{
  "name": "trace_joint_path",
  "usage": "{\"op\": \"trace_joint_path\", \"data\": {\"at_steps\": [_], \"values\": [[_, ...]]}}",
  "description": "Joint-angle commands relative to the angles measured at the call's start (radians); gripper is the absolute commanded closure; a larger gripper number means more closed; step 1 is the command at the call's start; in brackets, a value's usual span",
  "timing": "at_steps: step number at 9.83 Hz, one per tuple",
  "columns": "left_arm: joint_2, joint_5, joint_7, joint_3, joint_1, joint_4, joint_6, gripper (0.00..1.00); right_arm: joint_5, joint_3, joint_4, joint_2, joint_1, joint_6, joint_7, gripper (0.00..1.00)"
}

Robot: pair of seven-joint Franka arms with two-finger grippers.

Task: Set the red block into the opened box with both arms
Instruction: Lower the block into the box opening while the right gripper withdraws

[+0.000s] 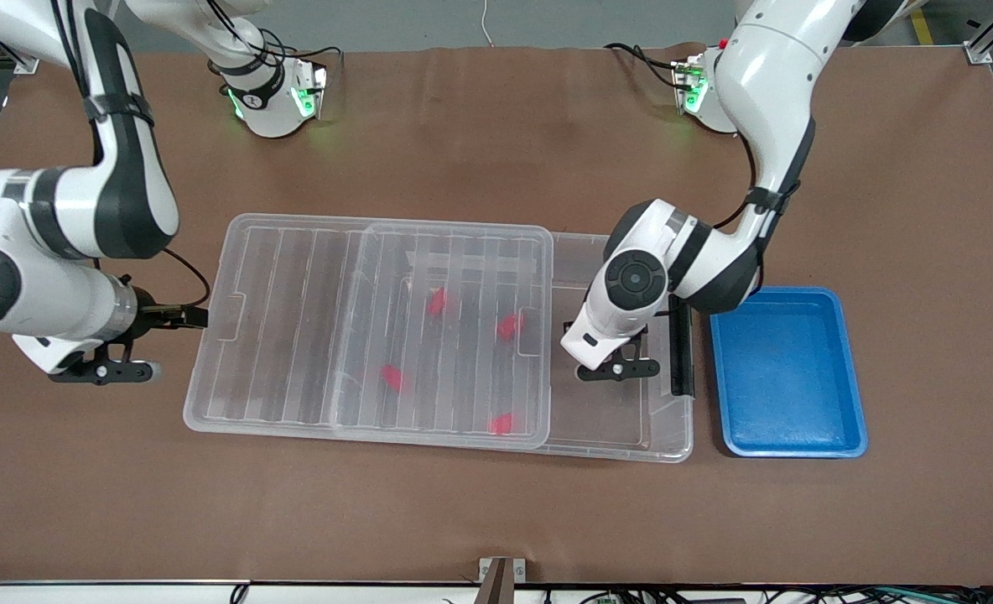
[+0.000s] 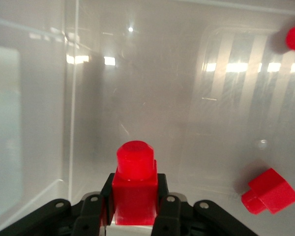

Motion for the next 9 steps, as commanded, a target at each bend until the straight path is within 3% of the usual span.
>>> {"op": "trace_joint_path", "data": {"at_steps": [1,4,7,8,9], "values": [[0.004,0.021,-0.033,0.013,0.003,-0.100,0.088,0.99,0.083,-0.010,0.048,-0.130,-0.054,-0.068,0.012,0.00],[0.056,0.069,-0.033,0.015,0.008,-0.090,0.093,0.96,0.080,-0.015,0.047,-0.280,-0.117,-0.173,-0.001,0.00],[0.096,0.057,-0.025,0.016,0.017,-0.079,0.131,0.78,0.054,-0.015,-0.001,-0.319,-0.151,-0.178,-0.002,0.00],[0.096,0.055,-0.021,0.016,0.021,-0.079,0.131,0.62,0.050,-0.014,-0.002,-0.318,-0.153,-0.164,-0.002,0.00],[0.094,0.055,-0.028,0.016,0.023,-0.078,0.131,0.23,0.041,-0.014,-0.002,-0.316,-0.151,-0.157,-0.002,0.00]]}}
